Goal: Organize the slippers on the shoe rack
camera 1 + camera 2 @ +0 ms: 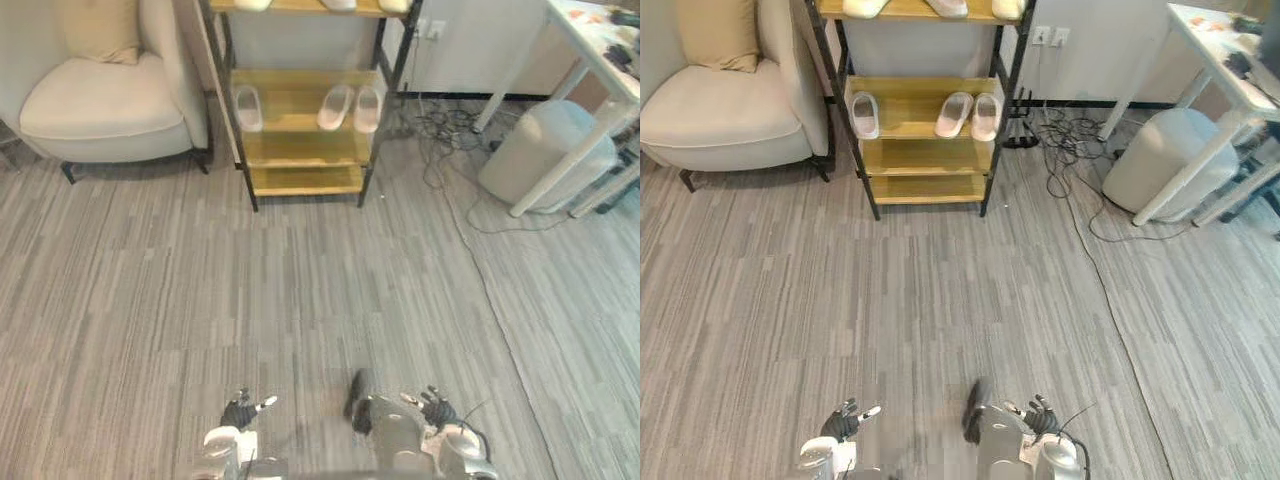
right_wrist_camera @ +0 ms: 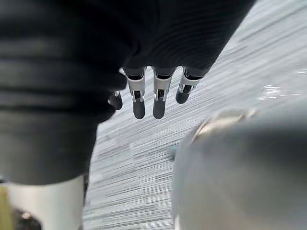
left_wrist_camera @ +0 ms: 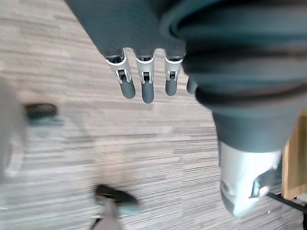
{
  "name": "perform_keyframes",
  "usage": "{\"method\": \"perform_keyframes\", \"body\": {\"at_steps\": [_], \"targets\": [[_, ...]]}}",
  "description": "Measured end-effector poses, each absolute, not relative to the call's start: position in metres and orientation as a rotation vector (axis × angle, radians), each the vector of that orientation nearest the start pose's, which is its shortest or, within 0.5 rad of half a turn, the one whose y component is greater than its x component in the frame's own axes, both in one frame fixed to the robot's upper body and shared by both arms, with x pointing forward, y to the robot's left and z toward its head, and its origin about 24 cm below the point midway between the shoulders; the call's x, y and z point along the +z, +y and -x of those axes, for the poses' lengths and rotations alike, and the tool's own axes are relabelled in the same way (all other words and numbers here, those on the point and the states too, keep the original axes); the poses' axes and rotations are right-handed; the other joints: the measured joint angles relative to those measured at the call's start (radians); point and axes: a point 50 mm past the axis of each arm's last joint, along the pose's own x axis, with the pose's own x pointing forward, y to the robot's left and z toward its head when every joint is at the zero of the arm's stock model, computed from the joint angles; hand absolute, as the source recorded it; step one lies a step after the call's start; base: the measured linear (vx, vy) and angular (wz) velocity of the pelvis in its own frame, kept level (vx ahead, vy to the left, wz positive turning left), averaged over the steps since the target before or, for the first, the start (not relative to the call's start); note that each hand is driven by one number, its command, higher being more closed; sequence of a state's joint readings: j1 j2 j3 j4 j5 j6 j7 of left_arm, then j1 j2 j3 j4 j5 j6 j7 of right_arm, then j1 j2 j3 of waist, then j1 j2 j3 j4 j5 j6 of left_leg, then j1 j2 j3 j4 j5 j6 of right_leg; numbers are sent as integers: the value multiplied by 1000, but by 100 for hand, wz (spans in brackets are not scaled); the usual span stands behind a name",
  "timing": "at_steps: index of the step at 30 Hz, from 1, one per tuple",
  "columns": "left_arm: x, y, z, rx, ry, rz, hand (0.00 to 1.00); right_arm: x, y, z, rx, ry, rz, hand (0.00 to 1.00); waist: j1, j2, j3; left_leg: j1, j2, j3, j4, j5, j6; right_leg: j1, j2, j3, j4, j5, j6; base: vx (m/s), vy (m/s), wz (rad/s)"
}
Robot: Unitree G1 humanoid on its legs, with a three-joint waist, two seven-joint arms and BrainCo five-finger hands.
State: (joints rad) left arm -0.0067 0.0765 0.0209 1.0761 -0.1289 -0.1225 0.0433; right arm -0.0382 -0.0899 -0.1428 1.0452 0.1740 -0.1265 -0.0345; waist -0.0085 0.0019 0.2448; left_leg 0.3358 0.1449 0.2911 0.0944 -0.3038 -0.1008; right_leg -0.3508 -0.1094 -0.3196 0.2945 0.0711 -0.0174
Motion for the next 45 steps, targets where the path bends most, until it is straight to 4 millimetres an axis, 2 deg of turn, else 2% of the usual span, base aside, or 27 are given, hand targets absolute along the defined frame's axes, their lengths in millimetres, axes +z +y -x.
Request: {"method": "perform_keyframes", "body": {"at_steps": [1,5,6,7,9,10,12,13,15,16,18,19,20,23,25,26,28,29,30,32,33,34,36,37,39,41,45], "targets": [[-152,179,-132,158,951,38,0,-139,-206,-154,-289,850,-118,0,6,30,-9,-60,56,-18,135,2,-4,-16,22,-16,60,-81,-18,698,-378,4],[-153,182,-128,207,958,78,0,-141,-208,-148,-293,877,-122,0,16,79,3,-308,215,-136,784,132,-12,173,129,-44,-41,-143,-58,535,-232,1],[-151,186,-129,228,935,85,0,-143,-205,-143,-292,886,-128,0,23,69,10,-382,236,-131,957,104,-17,274,146,-41,-78,-178,-74,527,-130,-10],[-149,189,-131,228,923,75,0,-143,-202,-144,-291,885,-135,0,25,57,11,-412,233,-117,988,92,-13,312,146,-35,-95,-188,-73,488,-101,-8],[-145,192,-138,231,886,71,0,-146,-198,-140,-302,904,-158,0,50,30,4,-546,205,-38,930,38,17,399,145,0,-158,-202,-62,541,-57,-37],[-143,191,-141,228,872,74,0,-147,-198,-140,-303,907,-158,0,62,34,3,-577,194,-23,877,26,24,419,144,13,-169,-197,-51,538,24,-56],[-140,189,-146,220,843,74,0,-146,-195,-147,-299,907,-162,0,72,29,8,-635,103,-16,591,31,30,468,117,36,-200,-207,-28,425,99,-36],[-140,189,-147,220,839,74,0,-146,-193,-147,-297,906,-169,0,72,18,14,-630,27,-34,345,100,28,498,86,48,-214,-224,-2,378,137,-26],[-142,186,-144,219,851,82,0,-147,-196,-143,-306,916,-160,0,83,33,7,-613,-25,-77,71,292,12,543,79,74,-242,-250,43,543,244,-39],[-142,188,-144,219,852,77,0,-149,-190,-140,-291,930,-165,0,97,25,-1,-584,-48,-76,69,381,95,581,66,101,-260,-269,69,614,274,-32],[-140,196,-146,228,840,60,0,-151,-180,-138,-275,938,-186,0,94,-37,-8,-589,-93,-66,115,312,119,598,15,104,-258,-269,73,548,208,-3],[-138,201,-148,233,836,50,0,-151,-180,-137,-277,942,-186,0,99,-50,-15,-597,-97,-55,185,259,132,590,-6,111,-200,-273,82,460,181,-1],[-139,201,-147,232,838,51,0,-151,-182,-136,-279,943,-181,0,102,-48,-15,-589,-95,-49,217,220,138,566,-18,121,-103,-284,100,336,157,-15],[-143,204,-139,223,884,27,0,-154,-182,-130,-271,960,-175,0,94,-55,-20,-446,-129,-41,194,127,130,365,-115,121,473,-278,178,418,215,-11],[-145,207,-134,212,910,0,0,-154,-185,-127,-263,966,-165,0,80,-60,-23,-326,-152,-48,121,123,140,295,-145,59,614,-319,137,553,154,24],[-148,207,-129,210,931,-3,0,-153,-185,-129,-258,956,-165,0,64,-60,-25,-253,-152,-57,66,122,140,243,-142,-26,556,-361,98,443,79,26],[-148,204,-129,201,938,-3,0,-152,-186,-132,-256,943,-164,0,62,-56,-24,-222,-144,-62,45,122,139,196,-120,-59,451,-368,88,429,6,26],[-148,200,-131,178,937,-9,0,-150,-189,-136,-259,927,-157,0,51,-42,-15,-207,-117,-86,45,110,118,152,-58,-50,248,-342,72,411,-65,33],[-148,199,-131,176,937,-9,0,-149,-190,-137,-260,925,-155,0,49,-40,-14,-203,-111,-90,45,107,114,148,-44,-44,204,-330,69,391,-112,42],[-149,199,-129,177,942,-8,0,-151,-190,-131,-264,942,-156,0,47,-48,-17,-174,-105,-105,46,81,72,153,14,15,-44,-156,52,362,-130,39],[-149,203,-127,181,945,-19,0,-154,-188,-125,-269,957,-165,0,48,-71,-22,-145,-123,-117,47,51,50,161,11,48,-98,12,15,416,-175,29],[-150,198,-128,182,951,-5,0,-152,-194,-129,-273,944,-149,0,52,-37,-19,-112,-94,-128,51,27,40,169,30,36,-49,-21,-13,402,-170,25],[-152,187,-125,165,958,19,0,-151,-201,-128,-281,945,-133,0,41,11,-48,-130,-54,-144,86,17,23,203,64,13,-103,-59,-10,384,-206,35],[-153,179,-127,155,957,38,0,-150,-205,-128,-287,942,-125,0,42,32,-54,-199,-28,-150,213,0,-3,218,78,-2,-133,-83,-7,356,-223,48],[-150,180,-132,154,936,33,0,-151,-205,-125,-291,953,-126,0,45,45,-40,-353,43,-162,568,-6,-38,297,107,-32,-187,-92,-14,343,-199,39],[-151,182,-130,178,938,48,0,-153,-207,-119,-300,967,-123,0,56,45,-34,-404,106,-120,722,-18,-37,376,128,-52,-215,-103,-28,272,-93,16],[-150,183,-133,173,930,43,0,-152,-204,-123,-294,957,-129,0,63,43,-41,-454,110,-76,437,-21,29,420,113,-34,-234,-128,-2,198,102,-10]]}}
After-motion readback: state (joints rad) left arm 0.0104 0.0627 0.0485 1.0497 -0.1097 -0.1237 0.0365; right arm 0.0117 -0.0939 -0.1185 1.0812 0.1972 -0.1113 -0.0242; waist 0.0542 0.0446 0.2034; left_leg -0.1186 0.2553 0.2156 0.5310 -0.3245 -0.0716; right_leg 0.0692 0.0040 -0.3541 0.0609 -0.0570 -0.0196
